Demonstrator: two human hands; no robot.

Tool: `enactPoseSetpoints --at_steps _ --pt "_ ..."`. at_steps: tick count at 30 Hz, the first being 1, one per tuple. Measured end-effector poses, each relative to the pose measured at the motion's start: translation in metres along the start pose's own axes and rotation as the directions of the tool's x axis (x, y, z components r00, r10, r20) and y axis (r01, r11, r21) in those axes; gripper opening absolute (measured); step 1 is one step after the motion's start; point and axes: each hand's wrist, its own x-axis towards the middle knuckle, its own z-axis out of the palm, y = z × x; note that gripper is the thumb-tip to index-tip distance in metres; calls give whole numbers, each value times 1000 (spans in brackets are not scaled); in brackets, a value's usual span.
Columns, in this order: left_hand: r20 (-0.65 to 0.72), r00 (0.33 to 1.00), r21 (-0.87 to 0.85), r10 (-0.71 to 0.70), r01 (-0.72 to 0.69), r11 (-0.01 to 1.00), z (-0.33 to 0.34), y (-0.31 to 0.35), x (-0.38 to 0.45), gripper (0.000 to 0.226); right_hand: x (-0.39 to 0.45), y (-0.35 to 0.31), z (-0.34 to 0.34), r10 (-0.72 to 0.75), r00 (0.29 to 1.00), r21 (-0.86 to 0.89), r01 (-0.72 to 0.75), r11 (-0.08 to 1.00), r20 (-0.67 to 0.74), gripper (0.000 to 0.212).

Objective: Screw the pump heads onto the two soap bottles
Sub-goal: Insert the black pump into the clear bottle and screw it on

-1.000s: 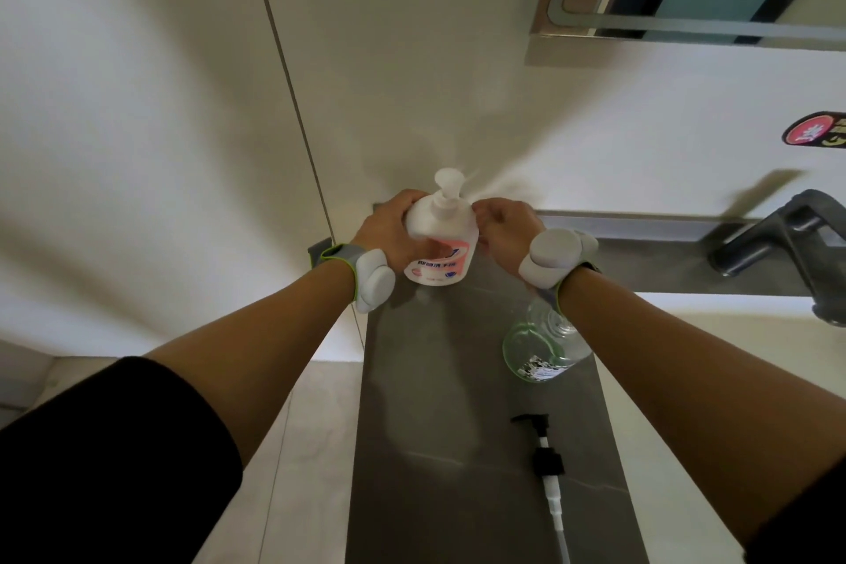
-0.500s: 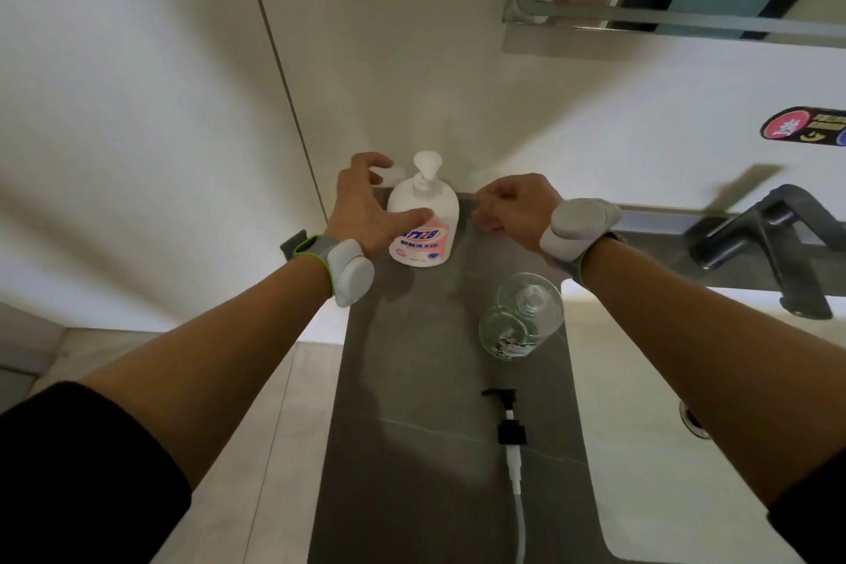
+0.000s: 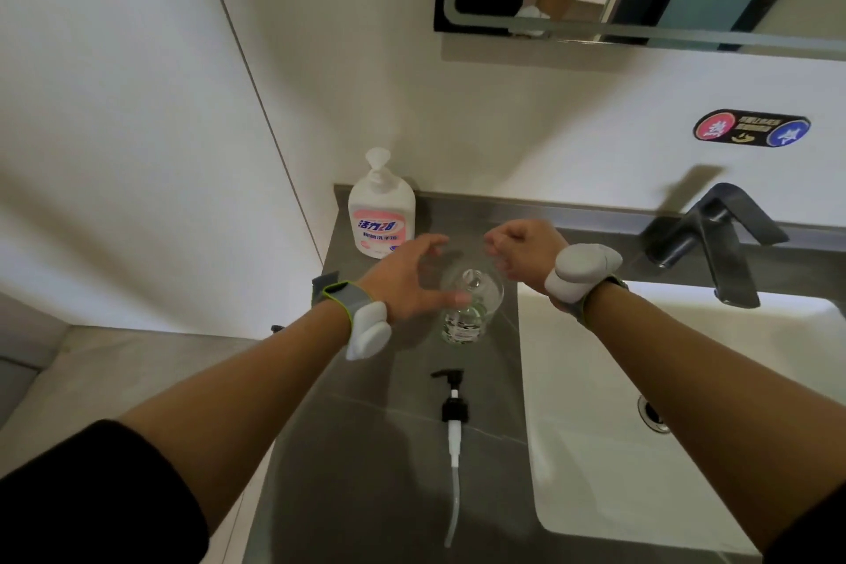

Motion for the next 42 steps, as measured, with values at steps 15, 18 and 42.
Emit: enactPoseSetpoints --at_steps 15,18,42 --pt "-127 990 32 -68 72 997 19 -16 -23 75 -51 38 21 80 993 -138 -68 988 84 20" --pt "-169 979 -79 -111 99 992 13 -32 -46 75 -69 38 45 123 962 -410 -12 912 245 30" --pt "-197 962 -148 -188 161 976 8 -46 -98 73 -77 30 53 148 970 -411 -58 910 192 28"
